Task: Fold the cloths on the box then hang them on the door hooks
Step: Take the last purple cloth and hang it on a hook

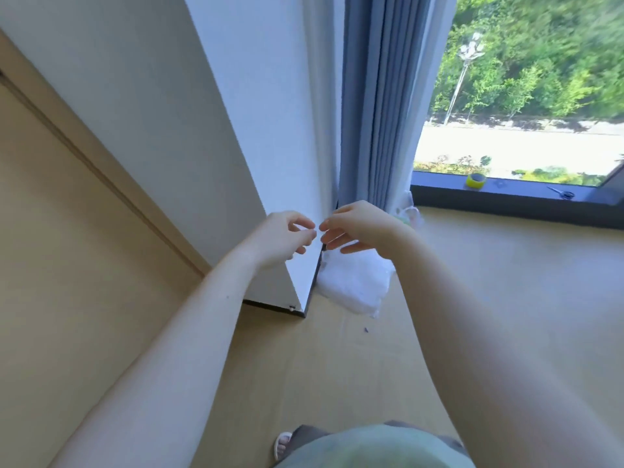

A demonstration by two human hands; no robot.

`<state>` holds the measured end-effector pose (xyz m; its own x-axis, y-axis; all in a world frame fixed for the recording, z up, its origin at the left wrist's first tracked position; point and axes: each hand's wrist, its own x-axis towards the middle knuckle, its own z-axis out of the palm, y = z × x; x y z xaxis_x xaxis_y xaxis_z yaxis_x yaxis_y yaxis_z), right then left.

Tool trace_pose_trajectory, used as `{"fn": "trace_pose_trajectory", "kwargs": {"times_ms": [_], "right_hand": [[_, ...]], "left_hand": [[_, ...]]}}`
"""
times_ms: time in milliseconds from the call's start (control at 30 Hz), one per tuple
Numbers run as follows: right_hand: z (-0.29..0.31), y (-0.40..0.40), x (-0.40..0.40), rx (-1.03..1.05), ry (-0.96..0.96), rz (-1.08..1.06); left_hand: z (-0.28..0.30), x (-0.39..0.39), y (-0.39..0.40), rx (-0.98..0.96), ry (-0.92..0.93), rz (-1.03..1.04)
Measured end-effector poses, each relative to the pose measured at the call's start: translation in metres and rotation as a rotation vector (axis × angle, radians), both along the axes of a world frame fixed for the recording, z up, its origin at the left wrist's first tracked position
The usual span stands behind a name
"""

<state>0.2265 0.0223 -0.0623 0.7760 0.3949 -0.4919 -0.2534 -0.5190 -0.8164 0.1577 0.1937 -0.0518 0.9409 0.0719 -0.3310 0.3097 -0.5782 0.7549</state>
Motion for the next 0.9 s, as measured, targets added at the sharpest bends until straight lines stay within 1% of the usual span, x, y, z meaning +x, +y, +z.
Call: {"fn": "trace_pose_trajectory", "kwargs": {"times_ms": [200, 367, 467, 500, 600, 667, 900], "right_hand": [[0.005, -0.141, 0.016, -0.039, -0.046, -0.194], [0.002, -0.244, 0.019, -0.012, -0.051, -0.343], [-0.001, -0.297, 0.015, -0.012, -0.050, -0.419], [-0.002, -0.328, 0.011, -0.006, -0.052, -0.484], [-0.006, -0.362, 0.008, -0.021, -0.061, -0.570], [-0.008, -0.395, 0.005, -0.015, -0.070, -0.673], [-0.017, -0.494, 0.004, -0.049, -0.039, -0.931]], "left_hand": [[0.005, 0.052, -0.133, 0.021, -0.029, -0.188], [0.002, 0.080, -0.235, 0.028, -0.062, -0.345], [0.003, 0.094, -0.293, 0.049, -0.042, -0.485], [0.004, 0.101, -0.329, 0.073, -0.031, -0.565], [0.003, 0.114, -0.363, 0.090, -0.046, -0.634], [-0.001, 0.124, -0.400, 0.108, -0.052, -0.704], [-0.015, 0.167, -0.521, 0.107, -0.014, -0.993]]}}
